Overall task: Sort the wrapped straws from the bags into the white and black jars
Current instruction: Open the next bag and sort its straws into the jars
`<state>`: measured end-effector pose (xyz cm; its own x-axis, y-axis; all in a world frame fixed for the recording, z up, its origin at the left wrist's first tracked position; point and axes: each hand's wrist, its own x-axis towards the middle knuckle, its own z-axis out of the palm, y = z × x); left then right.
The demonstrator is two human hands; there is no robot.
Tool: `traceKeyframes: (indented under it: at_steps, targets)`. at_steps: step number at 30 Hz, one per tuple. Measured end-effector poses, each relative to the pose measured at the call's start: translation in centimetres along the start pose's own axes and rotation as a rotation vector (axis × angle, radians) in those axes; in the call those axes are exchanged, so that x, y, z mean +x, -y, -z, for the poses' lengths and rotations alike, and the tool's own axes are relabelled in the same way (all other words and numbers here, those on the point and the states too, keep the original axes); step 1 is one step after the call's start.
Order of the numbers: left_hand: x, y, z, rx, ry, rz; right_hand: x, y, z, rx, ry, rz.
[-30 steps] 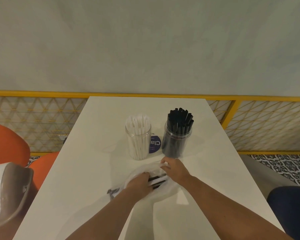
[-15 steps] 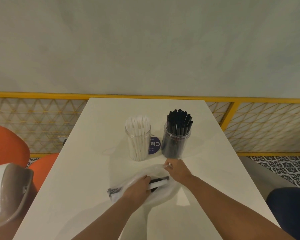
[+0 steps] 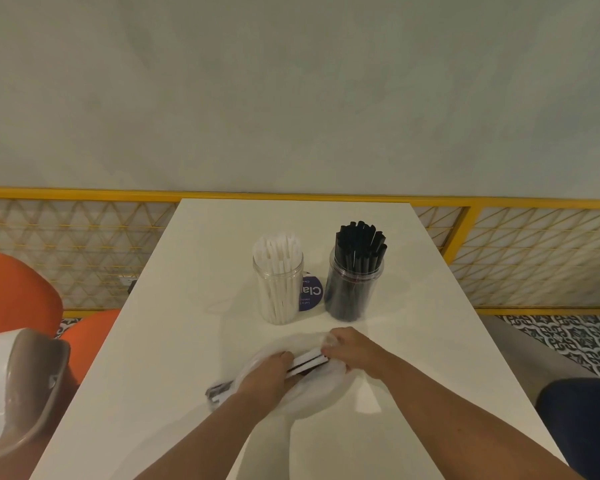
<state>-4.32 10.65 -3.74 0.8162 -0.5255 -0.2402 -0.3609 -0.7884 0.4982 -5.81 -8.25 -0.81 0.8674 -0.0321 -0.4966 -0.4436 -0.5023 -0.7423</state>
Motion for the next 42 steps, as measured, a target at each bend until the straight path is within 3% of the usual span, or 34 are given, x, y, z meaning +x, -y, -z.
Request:
traceKeyframes:
  at_steps: [7, 13, 18, 22, 28, 32, 35, 37, 42]
  targets:
    - [-0.5, 0.2, 0.5, 0.004, 0.024, -0.045, 0.6, -0.1, 0.4, 0.002, -0.235, 0.041]
    - [-0.1, 0.9, 0.4, 0.119, 0.189, -0.022, 0.7, -0.3, 0.5, 0.036, -0.222, 0.043]
    - [0.3, 0.2, 1.2, 0.081, 0.146, 0.004, 0.4, -0.1, 0.9, -0.024, -0.191, 0.057]
    - [0.4, -0.1, 3.2, -0.257, 0.114, 0.011, -0.1, 0.2, 1.3, -0.114, -0.096, 0.007]
    - [0.6, -1.7, 6.1, -0.714, 0.081, -0.034, -0.9, 0.6, 2.1, -0.506, 0.272, -0.117]
    - [1.0, -2.5, 7.3, -0.939, 0.043, -0.032, -1.2, 2.1, 2.6, -0.565, 0.260, -0.150]
    - [1.5, -2.9, 8.0, -1.010, 0.013, -0.061, -1.3, 4.2, 3.4, -0.621, 0.205, -0.038]
    - [1.7, -3.4, 8.6, -1.057, -0.009, -0.075, -1.3, 6.1, 3.9, -0.514, 0.139, 0.075]
    - [1.8, -4.9, 10.5, -1.219, -0.022, -0.129, -2.3, 11.4, 4.4, 0.135, -0.134, 0.310]
